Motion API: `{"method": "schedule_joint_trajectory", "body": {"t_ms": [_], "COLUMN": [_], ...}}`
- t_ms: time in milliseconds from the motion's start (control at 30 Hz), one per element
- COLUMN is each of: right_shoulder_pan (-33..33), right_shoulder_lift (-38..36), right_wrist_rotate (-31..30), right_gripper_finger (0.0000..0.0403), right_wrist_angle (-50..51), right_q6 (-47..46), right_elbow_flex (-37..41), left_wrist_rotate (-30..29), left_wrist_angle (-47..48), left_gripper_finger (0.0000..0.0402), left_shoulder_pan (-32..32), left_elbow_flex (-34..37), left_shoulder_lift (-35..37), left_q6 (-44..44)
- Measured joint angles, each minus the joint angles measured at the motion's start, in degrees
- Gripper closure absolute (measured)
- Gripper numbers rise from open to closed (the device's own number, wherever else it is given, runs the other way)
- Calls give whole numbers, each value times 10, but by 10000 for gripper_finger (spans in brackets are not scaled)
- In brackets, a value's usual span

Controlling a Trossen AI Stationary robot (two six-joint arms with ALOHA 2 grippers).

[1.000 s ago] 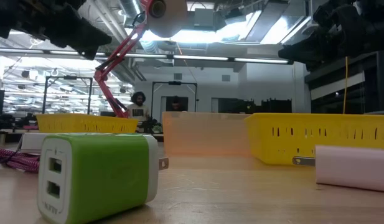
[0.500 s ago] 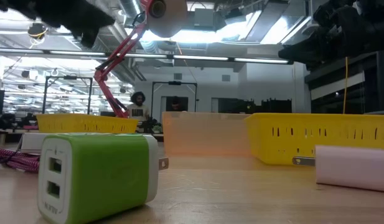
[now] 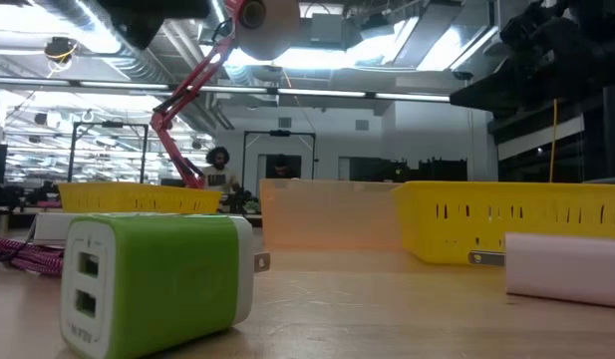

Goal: Pick and place items into bin
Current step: Put the bottom card reader box into the orange bin

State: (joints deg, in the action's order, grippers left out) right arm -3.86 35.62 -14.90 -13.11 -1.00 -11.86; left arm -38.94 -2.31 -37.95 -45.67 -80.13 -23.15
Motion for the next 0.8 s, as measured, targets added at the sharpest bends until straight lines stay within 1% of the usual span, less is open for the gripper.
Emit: {"method": "schedule_joint_trajectory", "body": {"t_ms": [200, 333, 500, 600, 667, 800], "right_shoulder_pan": [-22, -42, -68, -79, -83, -85], "right_shoulder_lift": [0, 0, 0, 0, 0, 0], "right_wrist_rotate": [1, 1, 2, 2, 2, 1], "right_gripper_finger": [403, 403, 403, 403, 403, 403], "right_wrist_angle": [13, 14, 18, 20, 21, 23], "right_q6": [12, 14, 13, 13, 14, 13], "right_elbow_flex": [0, 0, 0, 0, 0, 0], "left_wrist_rotate": [-25, -33, -35, -25, -9, 32], "left_wrist_angle": [117, 249, 418, 503, 544, 600], "left_gripper_finger": [400, 400, 400, 400, 400, 400], "left_shoulder_pan": [-24, -39, -52, -56, -56, -54], "left_elbow_flex": [-137, -245, -369, -429, -464, -540], "left_shoulder_lift": [-100, -164, -235, -273, -297, -347], "left_q6": [-58, -128, -248, -303, -337, -346]}}
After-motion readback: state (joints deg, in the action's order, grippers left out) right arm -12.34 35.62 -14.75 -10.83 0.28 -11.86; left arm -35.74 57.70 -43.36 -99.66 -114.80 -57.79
